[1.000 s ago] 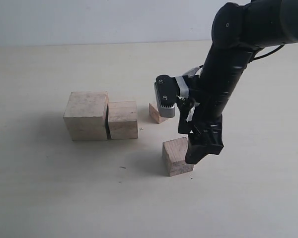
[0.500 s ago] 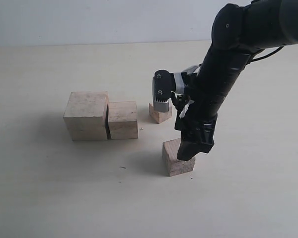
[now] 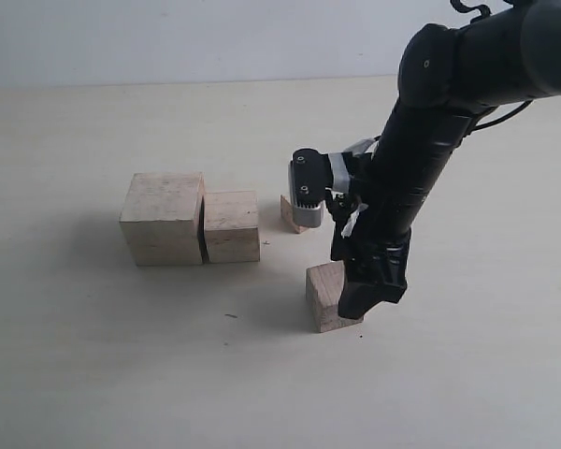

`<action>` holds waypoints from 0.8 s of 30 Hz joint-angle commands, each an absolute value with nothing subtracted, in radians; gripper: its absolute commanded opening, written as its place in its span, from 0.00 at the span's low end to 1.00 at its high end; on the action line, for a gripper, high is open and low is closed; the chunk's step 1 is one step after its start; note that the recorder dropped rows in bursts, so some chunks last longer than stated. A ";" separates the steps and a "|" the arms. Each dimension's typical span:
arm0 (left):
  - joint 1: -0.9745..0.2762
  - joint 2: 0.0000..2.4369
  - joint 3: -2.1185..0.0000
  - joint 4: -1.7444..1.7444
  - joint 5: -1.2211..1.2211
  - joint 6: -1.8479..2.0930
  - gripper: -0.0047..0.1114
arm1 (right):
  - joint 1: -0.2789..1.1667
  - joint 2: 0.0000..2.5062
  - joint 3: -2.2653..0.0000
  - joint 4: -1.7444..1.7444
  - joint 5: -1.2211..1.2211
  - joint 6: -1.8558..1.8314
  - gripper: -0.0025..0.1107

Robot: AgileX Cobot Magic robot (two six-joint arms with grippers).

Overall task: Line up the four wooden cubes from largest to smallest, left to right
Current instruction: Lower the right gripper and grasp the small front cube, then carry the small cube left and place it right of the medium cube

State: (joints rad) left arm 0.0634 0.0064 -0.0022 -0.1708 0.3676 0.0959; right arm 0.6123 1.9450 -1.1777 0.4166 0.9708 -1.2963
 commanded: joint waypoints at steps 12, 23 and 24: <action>0.058 0.000 0.000 -0.168 0.359 0.096 0.04 | 0.616 1.982 -1.174 0.407 0.940 -1.273 0.23; 0.058 0.000 0.000 -0.168 0.359 0.096 0.04 | 0.616 1.979 -1.216 0.407 0.775 -1.253 0.02; 0.058 0.000 0.000 -0.168 0.359 0.096 0.04 | 0.616 1.985 -1.224 0.407 0.773 -1.253 0.02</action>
